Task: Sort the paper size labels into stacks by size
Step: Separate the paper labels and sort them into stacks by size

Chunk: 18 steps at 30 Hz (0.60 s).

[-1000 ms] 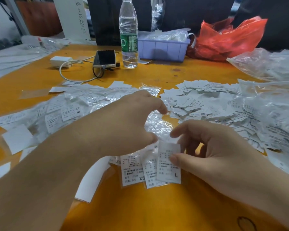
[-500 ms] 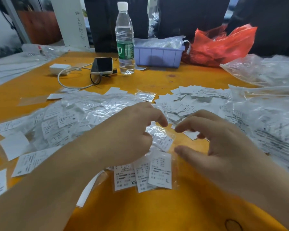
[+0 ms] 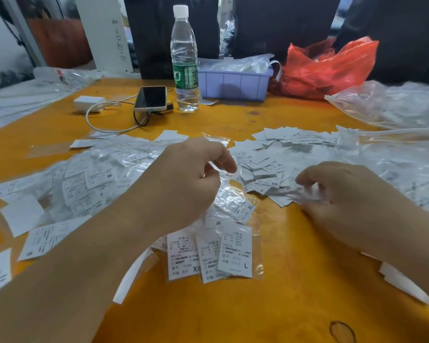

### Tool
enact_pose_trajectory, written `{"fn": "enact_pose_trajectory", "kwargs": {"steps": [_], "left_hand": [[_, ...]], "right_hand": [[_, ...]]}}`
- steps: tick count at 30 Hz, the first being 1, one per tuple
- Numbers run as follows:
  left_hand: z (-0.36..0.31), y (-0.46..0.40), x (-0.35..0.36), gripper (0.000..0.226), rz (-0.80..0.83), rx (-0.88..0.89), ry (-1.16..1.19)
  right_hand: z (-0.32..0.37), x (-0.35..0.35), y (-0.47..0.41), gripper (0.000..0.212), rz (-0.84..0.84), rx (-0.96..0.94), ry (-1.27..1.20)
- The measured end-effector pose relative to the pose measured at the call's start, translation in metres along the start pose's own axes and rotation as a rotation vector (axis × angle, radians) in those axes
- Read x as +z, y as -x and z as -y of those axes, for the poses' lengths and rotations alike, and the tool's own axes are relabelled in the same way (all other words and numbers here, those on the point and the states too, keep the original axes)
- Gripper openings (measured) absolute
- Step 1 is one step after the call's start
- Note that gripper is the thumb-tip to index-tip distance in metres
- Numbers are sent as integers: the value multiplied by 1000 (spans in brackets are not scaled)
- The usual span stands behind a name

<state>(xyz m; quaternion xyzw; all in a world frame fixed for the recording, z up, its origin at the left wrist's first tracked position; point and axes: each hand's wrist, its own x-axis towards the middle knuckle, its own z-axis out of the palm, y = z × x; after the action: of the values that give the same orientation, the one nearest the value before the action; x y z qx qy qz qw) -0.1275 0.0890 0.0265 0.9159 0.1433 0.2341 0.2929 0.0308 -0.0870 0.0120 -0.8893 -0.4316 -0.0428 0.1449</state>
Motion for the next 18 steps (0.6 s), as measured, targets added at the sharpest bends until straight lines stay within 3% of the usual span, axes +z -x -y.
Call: {"fn": "enact_pose_trajectory", "kwargs": {"steps": [8, 15, 18], "left_hand": [[-3, 3, 12, 28, 55, -1, 25], [-6, 5, 16, 26, 61, 7, 36], [-6, 5, 16, 26, 60, 15, 40]], "right_hand": [[-3, 3, -1, 52, -15, 16, 3], [-2, 4, -2, 16, -135, -56, -67], [-2, 3, -3, 15, -161, -66, -88]]}}
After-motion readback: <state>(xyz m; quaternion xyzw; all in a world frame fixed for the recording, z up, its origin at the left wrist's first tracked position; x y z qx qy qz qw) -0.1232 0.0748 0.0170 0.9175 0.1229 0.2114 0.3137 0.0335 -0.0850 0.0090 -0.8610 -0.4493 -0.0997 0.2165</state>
